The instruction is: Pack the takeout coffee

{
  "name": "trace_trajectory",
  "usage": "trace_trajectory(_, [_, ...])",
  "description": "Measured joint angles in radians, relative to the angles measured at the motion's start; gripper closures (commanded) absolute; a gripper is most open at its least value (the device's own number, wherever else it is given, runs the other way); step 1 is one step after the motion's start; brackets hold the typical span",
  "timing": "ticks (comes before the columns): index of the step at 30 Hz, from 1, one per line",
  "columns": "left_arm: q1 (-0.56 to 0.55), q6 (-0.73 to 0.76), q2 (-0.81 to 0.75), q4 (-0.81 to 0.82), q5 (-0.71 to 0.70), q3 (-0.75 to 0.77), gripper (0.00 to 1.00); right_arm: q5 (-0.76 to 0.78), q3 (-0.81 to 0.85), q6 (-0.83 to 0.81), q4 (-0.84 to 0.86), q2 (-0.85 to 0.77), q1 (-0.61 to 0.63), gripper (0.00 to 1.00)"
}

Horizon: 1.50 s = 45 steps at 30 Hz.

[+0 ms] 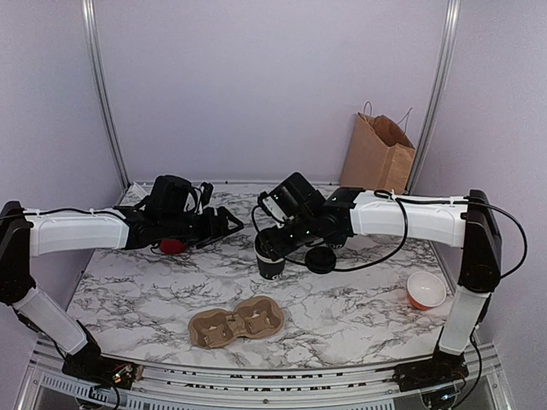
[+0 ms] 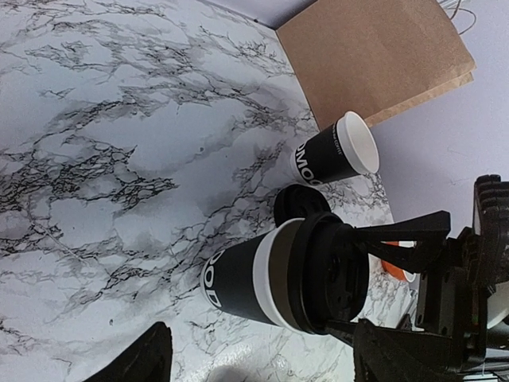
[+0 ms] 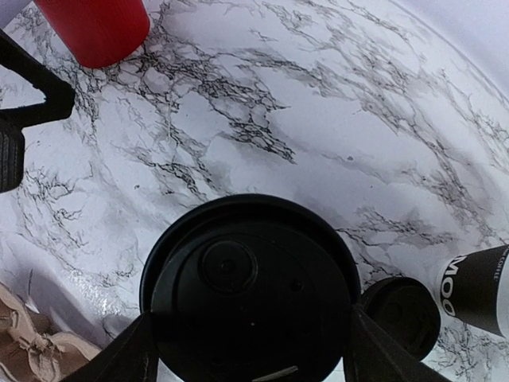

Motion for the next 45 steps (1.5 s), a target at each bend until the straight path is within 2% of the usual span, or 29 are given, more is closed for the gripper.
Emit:
trace_trajectory(24, [-0.001,0.008,0.097,0.031,0.069,0.018,0.33,-0.002,0.057,-0.013,-0.048,0.046,0.000,0.25])
trace_trajectory(45, [-0.040,0.009,0.115,0.036,0.082,0.025,0.35,0.001,0.088,-0.010,-0.089,0.047,0.002,0.25])
